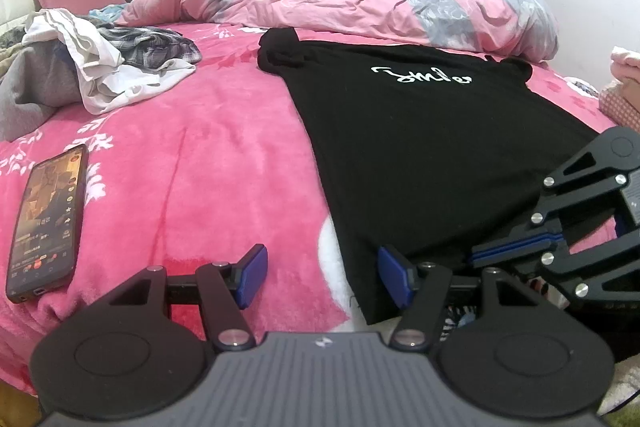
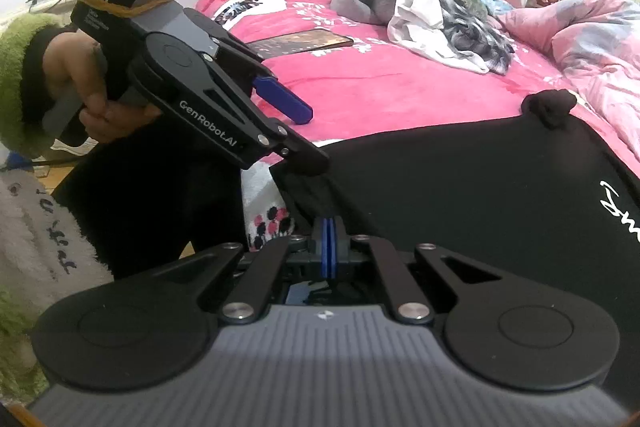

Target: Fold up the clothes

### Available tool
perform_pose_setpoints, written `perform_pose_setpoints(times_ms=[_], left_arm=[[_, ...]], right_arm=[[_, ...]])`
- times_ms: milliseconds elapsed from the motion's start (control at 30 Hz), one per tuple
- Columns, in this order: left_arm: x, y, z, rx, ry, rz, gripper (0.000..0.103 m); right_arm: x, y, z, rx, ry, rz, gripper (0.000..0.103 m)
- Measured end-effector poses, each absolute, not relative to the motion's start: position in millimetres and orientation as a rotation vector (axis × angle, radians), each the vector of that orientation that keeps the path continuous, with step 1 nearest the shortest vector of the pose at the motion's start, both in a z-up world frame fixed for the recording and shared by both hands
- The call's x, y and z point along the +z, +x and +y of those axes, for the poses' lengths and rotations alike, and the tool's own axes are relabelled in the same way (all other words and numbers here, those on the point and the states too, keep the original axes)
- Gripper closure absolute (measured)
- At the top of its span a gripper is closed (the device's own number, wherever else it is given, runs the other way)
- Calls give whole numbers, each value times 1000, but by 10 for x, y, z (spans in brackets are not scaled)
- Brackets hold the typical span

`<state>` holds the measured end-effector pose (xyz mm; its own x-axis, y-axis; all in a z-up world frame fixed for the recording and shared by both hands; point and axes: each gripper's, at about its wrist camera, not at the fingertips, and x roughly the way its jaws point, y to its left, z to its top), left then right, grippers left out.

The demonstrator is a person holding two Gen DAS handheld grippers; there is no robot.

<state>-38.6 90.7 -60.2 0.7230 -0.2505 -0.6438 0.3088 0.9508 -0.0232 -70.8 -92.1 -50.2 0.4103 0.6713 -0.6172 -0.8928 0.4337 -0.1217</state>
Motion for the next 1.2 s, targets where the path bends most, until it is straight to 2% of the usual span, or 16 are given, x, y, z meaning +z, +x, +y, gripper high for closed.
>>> perform_pose_setpoints(times_ms=[333, 600, 867, 1033, 1200], left_arm=[[-619, -384, 888, -308, 103, 699, 40], [-614, -378, 886, -307, 106, 707, 40], [-618, -381, 860, -296, 113, 712, 39], [-617, -380, 860, -297, 114, 713, 39], [-619, -377, 859, -299, 115, 713, 39]], right_arm=[[-548, -703, -966, 1011, -388, 564, 100], [-456, -875, -1550, 864, -235, 584, 98], [-403, -878, -1734, 806, -346, 524, 96], [-496, -871, -1612, 842, -451, 519, 88], [-584, -871, -1506, 862, -553, 510, 86]])
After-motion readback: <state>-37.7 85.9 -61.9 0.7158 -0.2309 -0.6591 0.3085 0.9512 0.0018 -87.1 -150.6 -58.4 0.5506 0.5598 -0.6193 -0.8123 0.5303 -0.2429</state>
